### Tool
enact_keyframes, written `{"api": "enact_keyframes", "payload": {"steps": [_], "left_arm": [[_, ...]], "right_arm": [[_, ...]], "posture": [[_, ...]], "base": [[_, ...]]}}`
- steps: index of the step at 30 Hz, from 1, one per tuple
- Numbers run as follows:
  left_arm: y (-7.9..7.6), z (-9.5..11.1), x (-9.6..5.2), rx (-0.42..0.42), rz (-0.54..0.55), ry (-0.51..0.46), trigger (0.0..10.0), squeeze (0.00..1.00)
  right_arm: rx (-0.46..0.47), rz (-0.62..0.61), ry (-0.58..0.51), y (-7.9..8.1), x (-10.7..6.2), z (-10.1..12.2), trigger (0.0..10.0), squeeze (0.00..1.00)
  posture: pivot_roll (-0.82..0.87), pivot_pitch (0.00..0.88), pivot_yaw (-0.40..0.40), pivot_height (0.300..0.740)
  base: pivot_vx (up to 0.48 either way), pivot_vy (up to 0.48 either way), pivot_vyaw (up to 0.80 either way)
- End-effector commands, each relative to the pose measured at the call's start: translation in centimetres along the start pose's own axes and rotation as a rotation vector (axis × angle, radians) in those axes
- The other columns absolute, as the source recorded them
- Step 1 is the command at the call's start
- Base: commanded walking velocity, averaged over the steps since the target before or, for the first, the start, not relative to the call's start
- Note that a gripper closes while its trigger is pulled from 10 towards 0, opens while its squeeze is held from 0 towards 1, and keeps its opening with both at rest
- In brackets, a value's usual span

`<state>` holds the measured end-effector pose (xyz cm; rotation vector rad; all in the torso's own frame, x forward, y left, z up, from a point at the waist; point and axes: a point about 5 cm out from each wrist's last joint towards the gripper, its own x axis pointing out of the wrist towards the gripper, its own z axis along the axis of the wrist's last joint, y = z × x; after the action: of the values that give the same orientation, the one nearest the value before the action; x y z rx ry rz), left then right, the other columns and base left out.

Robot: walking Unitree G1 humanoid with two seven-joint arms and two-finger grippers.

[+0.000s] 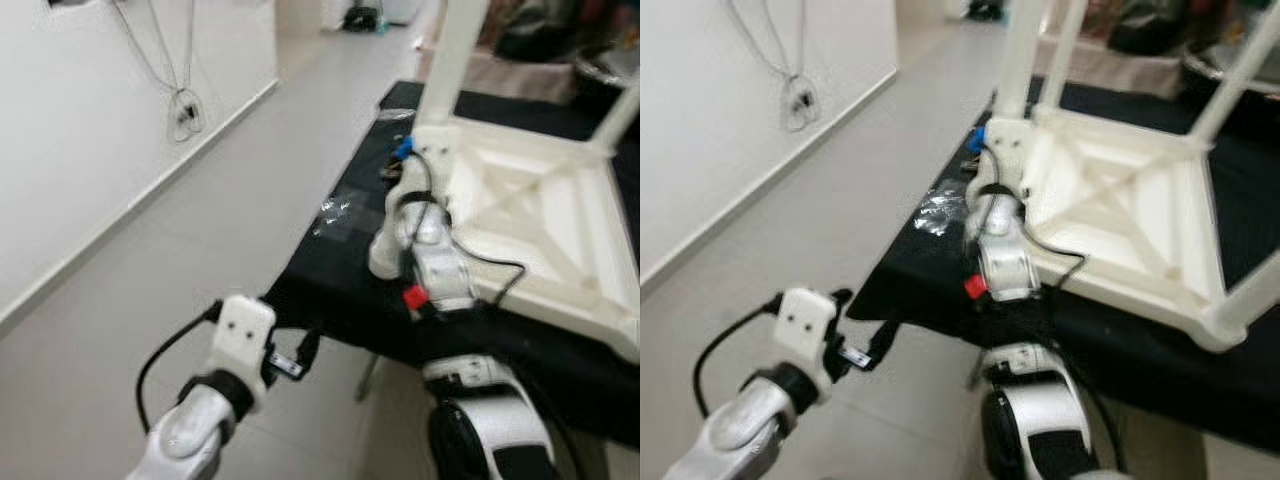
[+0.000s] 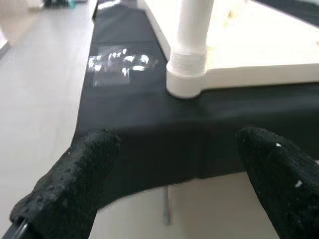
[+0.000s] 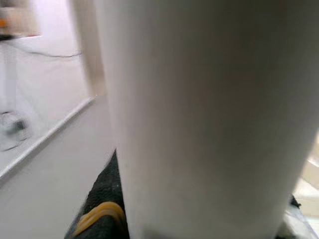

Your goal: Building children table

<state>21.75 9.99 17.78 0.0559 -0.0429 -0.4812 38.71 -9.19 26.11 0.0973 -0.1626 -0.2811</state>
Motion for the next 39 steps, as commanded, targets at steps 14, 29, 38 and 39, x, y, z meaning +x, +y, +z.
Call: {"api": "enact_keyframes", "payload": {"steps": [14, 29, 38, 39], "left_arm": [[-0.1, -0.7, -0.4, -0.011, 0.019, 0.031, 10.0, 0.0], [-0.3, -1.0, -1.0, -0.011, 0.02, 0.051, 10.0, 0.0], [-0.6, -1.0, -0.8, -0.012, 0.012, 0.048, 10.0, 0.0], [-0.6, -1.0, -0.8, -0.012, 0.012, 0.048, 10.0, 0.0]], "right_arm": [[-0.068, -0.588, 0.226, 2.3, -2.1, -2.7, 10.0, 0.0], [0.051, -0.761, 0.254, 2.5, -2.5, -2.5, 10.0, 0.0], [0.096, -0.792, 0.275, 1.8, -2.7, -3.0, 10.0, 0.0], [0.096, -0.792, 0.275, 1.8, -2.7, -3.0, 10.0, 0.0]], "posture": [[0.2, 0.183, -0.116, 0.74], [0.22, 0.186, -0.113, 0.74], [0.21, 0.183, -0.109, 0.74], [0.21, 0.183, -0.109, 0.74]], "base": [[0.0, 0.0, 0.0], [0.0, 0.0, 0.0], [0.0, 0.0, 0.0], [0.0, 0.0, 0.0]]}}
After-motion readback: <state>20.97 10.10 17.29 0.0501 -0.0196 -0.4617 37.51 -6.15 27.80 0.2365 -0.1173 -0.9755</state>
